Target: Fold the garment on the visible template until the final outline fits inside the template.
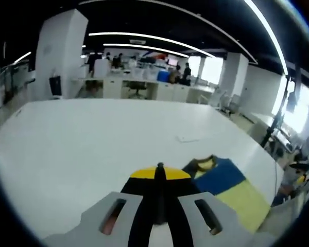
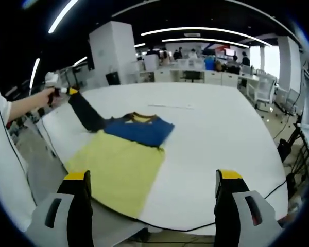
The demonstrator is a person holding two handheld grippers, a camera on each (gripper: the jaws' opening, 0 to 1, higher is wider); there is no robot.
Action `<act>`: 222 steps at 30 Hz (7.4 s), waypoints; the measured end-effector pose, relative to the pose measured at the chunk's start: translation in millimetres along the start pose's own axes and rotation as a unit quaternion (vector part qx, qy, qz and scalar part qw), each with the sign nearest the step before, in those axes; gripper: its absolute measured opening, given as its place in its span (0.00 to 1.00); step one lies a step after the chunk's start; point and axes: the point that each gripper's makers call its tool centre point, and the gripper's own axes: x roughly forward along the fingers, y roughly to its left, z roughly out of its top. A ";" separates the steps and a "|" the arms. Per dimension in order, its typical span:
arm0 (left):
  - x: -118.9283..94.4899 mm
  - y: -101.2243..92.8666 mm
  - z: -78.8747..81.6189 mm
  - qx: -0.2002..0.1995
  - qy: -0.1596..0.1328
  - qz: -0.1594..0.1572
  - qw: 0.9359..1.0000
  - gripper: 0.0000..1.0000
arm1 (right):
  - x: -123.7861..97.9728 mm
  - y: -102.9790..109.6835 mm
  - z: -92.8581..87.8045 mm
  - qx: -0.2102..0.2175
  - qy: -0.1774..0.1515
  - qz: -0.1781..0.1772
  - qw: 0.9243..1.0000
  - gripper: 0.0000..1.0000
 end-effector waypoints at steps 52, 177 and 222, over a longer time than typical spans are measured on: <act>47.2 -191.4 44.7 0.048 -0.006 -0.155 0.987 0.00 | -24.2 -4.4 -8.3 0.014 -0.029 -0.005 0.999 1.00; 222.9 -351.1 -151.6 -0.067 0.165 -0.112 0.978 0.00 | -8.7 -93.1 -42.1 0.050 -0.005 0.021 0.998 1.00; 263.5 -361.4 -193.1 -0.131 0.170 -0.067 0.974 0.04 | -18.6 -107.0 -53.9 0.071 0.003 -0.004 0.997 1.00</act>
